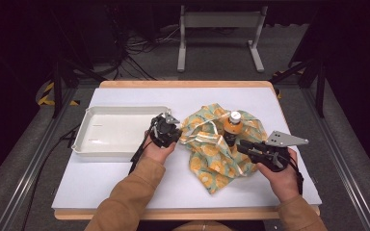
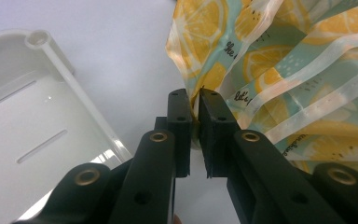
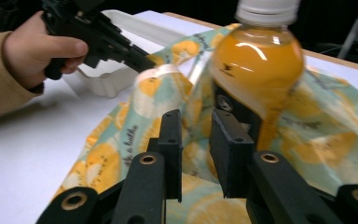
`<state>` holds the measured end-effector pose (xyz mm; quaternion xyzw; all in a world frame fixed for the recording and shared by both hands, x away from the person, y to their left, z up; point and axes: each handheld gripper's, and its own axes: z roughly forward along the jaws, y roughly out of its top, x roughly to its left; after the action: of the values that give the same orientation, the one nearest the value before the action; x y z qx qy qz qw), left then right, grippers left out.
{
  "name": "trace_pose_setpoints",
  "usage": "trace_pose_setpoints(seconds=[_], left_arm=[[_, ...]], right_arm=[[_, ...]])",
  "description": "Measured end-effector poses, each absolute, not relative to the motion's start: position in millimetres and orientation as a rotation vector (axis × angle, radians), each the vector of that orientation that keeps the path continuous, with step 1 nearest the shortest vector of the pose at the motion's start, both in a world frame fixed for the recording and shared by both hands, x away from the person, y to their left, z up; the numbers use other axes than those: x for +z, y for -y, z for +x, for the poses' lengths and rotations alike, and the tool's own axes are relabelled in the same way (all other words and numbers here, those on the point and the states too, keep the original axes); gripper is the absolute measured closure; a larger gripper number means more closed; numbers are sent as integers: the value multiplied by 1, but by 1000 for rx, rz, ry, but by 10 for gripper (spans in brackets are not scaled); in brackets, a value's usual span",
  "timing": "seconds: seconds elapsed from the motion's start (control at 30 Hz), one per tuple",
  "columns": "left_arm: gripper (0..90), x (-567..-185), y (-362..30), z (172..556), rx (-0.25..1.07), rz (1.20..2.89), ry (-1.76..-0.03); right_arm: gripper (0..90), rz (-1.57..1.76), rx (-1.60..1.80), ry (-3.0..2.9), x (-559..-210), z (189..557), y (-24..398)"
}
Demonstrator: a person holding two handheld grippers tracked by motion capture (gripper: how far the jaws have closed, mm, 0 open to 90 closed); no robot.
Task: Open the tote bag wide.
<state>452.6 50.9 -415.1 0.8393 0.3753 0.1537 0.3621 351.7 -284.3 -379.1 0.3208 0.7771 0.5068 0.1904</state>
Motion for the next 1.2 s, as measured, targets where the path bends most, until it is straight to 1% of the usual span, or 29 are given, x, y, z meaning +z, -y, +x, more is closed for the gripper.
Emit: trace_pose_setpoints(seconds=[0.17,0.3,0.5,0.93,1.07,1.2], left_arm=[[829,-415,-50,452,393,2163,-968],[826,-416,-49,452,393,2164,-967],[823,-417,-50,452,394,2163,-968],[815,-417,-52,452,382,2154,-977],[792,-417,-52,452,382,2149,-975],[731,-415,-53,452,376,2119,-978]], right_arm=[[728,858,1435,-2222,-384,352,270],[698,829,1446,-2273,-393,353,258],[680,765,1408,-2360,-406,351,241],[689,749,1212,-2518,-431,354,223],[685,761,1167,-2539,-436,355,222],[664,786,1131,-2568,-440,357,222]])
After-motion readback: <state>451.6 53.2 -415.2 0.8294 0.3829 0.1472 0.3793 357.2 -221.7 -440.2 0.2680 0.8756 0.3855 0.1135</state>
